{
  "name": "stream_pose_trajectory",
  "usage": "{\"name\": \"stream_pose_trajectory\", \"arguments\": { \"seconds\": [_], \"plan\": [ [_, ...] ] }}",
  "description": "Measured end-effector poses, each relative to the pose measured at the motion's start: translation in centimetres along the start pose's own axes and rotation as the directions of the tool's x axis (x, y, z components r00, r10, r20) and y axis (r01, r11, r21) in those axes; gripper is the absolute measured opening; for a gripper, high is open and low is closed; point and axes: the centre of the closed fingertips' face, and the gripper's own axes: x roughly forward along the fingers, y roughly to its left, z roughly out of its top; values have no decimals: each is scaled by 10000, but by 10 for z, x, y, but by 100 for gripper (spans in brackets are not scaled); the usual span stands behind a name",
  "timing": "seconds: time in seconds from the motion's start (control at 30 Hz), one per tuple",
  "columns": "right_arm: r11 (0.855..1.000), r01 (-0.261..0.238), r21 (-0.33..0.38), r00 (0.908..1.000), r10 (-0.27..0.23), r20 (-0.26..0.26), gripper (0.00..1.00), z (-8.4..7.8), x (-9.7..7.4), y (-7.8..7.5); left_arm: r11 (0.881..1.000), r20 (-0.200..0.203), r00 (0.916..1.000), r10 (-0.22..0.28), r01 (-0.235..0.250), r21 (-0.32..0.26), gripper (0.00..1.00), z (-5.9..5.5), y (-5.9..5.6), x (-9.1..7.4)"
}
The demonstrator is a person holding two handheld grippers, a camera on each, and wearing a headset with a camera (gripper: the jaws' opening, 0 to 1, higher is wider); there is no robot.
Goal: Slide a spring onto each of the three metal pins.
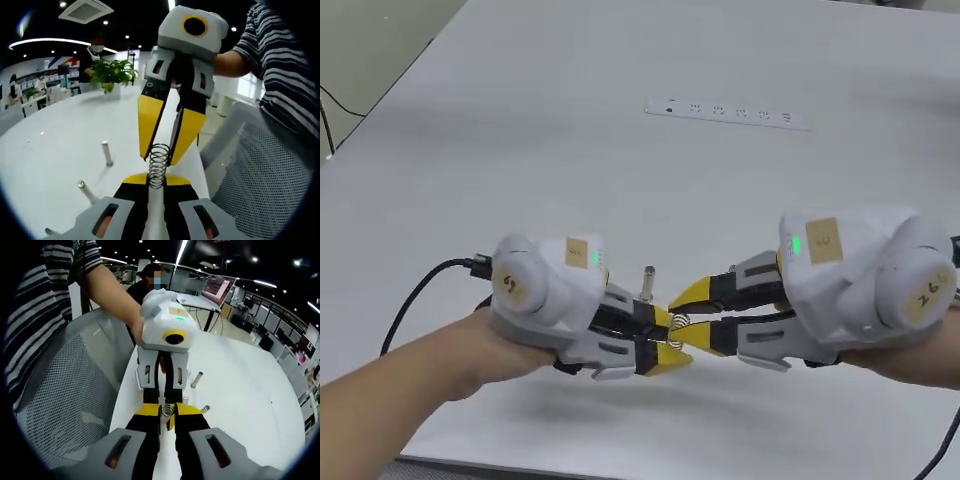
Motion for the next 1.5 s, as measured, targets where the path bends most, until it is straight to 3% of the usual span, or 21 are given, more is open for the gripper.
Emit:
{"name": "stream_pose_trajectory", "arguments": {
  "seconds": [0.2, 0.5, 0.9, 1.27, 1.5],
  "plan": [
    [9997, 125, -229, 9996, -119, 250, 7, 2, 0, 1, 10000, -38, 10000, 34, -34, 55, 3, -1, 0, -1],
    [9973, -71, -729, 9997, 55, -219, 7, 1, 1, 4, 9999, -188, 9998, -89, 91, 69, 3, -3, -6, 1],
    [9963, -44, -862, 9999, 30, -161, 6, 7, 1, 2, 9994, -316, 9995, 2, -12, -334, 8, -8, -8, -2],
    [9957, -121, -914, 9983, 69, -577, 6, -5, 4, -2, 9975, -264, 9989, 384, -398, -579, 12, -8, -1, -22],
    [9951, -138, -975, 9977, 73, -670, 6, -8, 6, -3, 9923, -267, 9961, 846, -866, -890, 16, -13, 6, -40]
  ]
}}
